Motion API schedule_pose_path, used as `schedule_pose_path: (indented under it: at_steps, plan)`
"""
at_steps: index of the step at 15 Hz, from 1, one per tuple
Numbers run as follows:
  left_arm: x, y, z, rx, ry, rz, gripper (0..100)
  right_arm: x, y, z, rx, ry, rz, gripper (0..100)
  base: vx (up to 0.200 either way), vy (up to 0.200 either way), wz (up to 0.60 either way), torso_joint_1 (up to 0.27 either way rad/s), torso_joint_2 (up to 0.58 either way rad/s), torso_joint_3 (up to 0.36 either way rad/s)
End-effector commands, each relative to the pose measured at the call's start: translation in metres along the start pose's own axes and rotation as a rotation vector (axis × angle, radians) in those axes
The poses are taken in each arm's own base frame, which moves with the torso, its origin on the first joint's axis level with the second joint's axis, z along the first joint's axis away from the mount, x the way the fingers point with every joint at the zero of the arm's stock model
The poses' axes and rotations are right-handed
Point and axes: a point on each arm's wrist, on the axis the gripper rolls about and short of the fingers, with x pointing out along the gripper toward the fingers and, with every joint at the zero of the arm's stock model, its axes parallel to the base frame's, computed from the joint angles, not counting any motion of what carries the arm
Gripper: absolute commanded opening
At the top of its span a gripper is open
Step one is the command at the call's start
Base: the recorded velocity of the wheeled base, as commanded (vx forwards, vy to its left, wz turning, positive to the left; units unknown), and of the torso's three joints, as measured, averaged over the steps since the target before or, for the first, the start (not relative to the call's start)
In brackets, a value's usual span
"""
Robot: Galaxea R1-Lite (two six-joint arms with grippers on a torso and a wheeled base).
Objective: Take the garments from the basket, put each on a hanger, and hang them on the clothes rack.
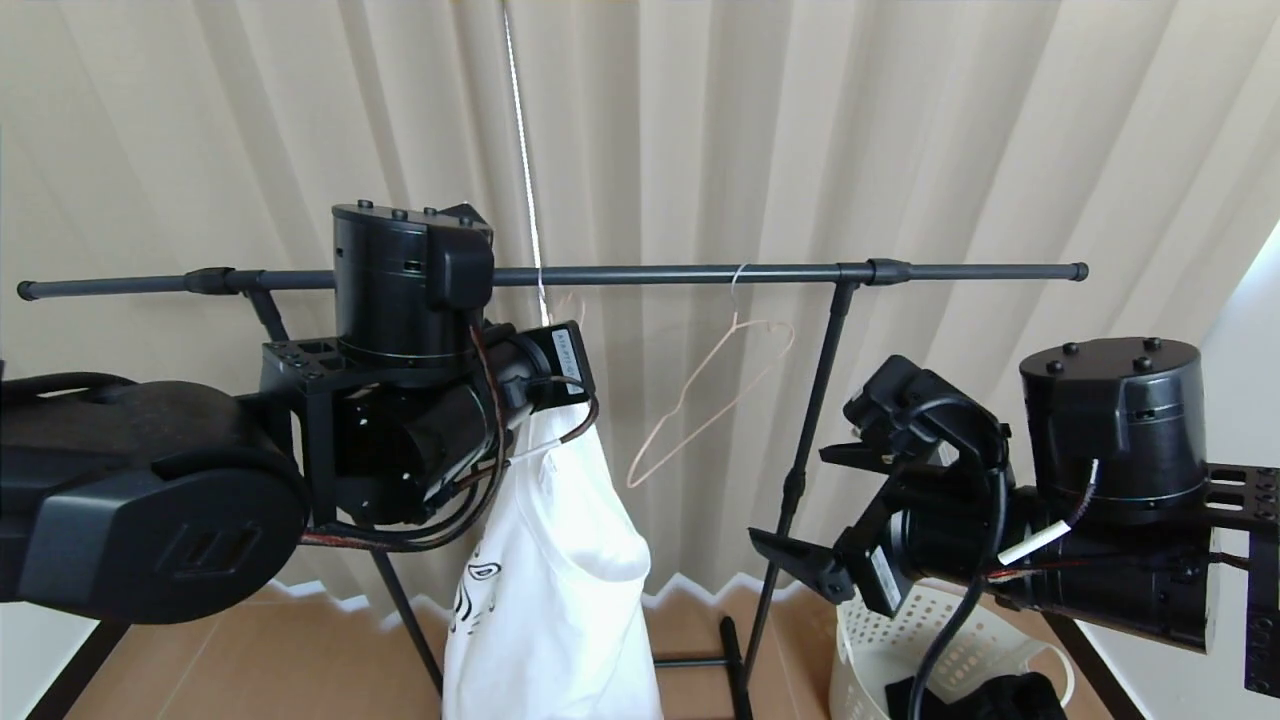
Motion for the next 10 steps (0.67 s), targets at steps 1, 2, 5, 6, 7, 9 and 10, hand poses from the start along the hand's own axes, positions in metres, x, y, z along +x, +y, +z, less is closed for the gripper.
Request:
schedule_pose_path:
  at_steps: [1,2,5,6,7,9,10]
  plan:
    - [-0.004,-0.006,-0.009,0.017,0.024,-0.023,0,0.019,0.009,-0.006,0.031,-0.025,0.041,100,0.000,0.000,0.00,0.000,0.00,0.000]
    - [-0.004,-0.006,-0.010,0.021,0.027,-0.024,0,0.026,0.011,-0.008,0.055,-0.047,0.044,100,0.000,0.000,0.00,0.000,0.00,0.000]
    - [-0.005,-0.007,-0.010,0.028,0.026,-0.027,0,0.044,0.023,-0.006,0.072,-0.141,0.072,100,0.000,0.000,0.00,0.000,0.00,0.000]
    - [-0.005,-0.006,-0.010,0.028,0.026,-0.025,0,0.049,0.027,0.001,0.061,-0.176,0.095,100,0.000,0.000,0.00,0.000,0.00,0.000]
    - [-0.004,-0.006,-0.012,0.031,0.031,-0.024,0,0.054,0.027,0.008,0.040,-0.189,0.128,100,0.000,0.000,0.00,0.000,0.00,0.000]
    - [-0.005,-0.009,-0.014,0.034,0.035,-0.033,0,0.057,0.029,0.008,0.039,-0.148,0.148,100,0.000,0.000,0.00,0.000,0.00,0.000]
    - [-0.006,-0.009,-0.014,0.035,0.037,-0.035,0,0.060,0.031,0.004,0.046,-0.126,0.152,100,0.000,0.000,0.00,0.000,0.00,0.000]
